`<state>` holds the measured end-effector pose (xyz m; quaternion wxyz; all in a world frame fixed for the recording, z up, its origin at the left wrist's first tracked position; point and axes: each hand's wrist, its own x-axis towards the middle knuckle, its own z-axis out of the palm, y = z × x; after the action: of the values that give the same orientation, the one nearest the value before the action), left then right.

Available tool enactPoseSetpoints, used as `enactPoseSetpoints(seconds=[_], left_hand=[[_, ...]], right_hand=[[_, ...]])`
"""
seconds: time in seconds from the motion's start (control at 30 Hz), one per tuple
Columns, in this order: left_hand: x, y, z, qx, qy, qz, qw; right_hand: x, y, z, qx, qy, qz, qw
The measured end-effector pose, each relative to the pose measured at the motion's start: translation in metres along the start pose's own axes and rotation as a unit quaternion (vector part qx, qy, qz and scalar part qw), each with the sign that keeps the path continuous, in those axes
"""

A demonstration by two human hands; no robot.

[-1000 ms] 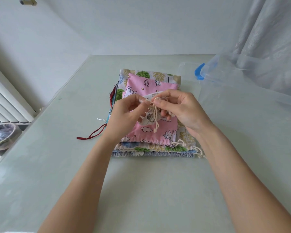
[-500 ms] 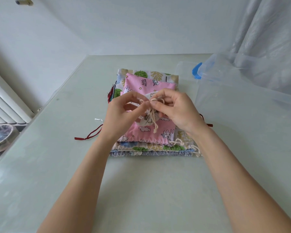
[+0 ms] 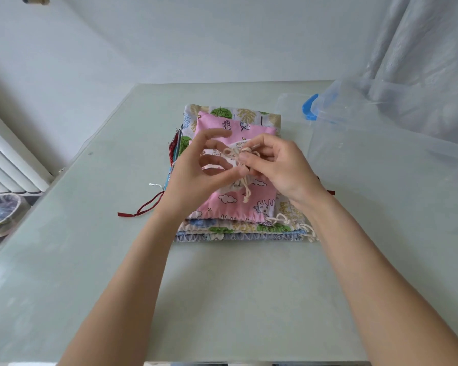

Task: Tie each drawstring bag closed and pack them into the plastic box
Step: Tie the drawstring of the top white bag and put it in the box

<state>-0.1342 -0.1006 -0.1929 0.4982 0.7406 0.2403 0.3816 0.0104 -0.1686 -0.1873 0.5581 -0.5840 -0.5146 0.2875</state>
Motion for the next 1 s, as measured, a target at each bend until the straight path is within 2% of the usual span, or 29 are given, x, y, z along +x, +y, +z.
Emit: enactPoseSetpoints(seconds=[0.1,0.27,0.4,0.57,0.73,0.8,1.0], left_hand=[[-0.001,-0.004,0.005,0.115,0.017,0.025,0.993],[0.001,-0.005,0.002,0.086,0.042,0.002,0.995],[0.001,-0.004,0.001,0.092,0.055,0.017,0.994],[0.001,-0.009,0.003,0.11,0.016,0.039,0.993],[0.0,-0.008,0.008,0.108,0.043,0.065,0.991],[0.002,-0.009,0.006,0.09,0.049,0.046,0.994],[0.0,-0.005,0.008,-0.061,-0.03,-0.02,0.997]], right_hand=[[0.002,0.004,0.002,0.019,0.004,0.017,1.0],[0.001,0.003,0.0,0.051,0.003,0.026,0.998],[0.001,0.001,-0.004,0.074,-0.026,0.039,0.996],[0.001,0.004,-0.013,0.049,-0.085,0.06,0.993],[0.002,0.006,-0.012,0.076,-0.061,0.05,0.994],[0.002,0.006,-0.011,0.072,-0.067,0.05,0.994],[-0.001,-0.001,-0.02,0.082,-0.131,0.027,0.988]])
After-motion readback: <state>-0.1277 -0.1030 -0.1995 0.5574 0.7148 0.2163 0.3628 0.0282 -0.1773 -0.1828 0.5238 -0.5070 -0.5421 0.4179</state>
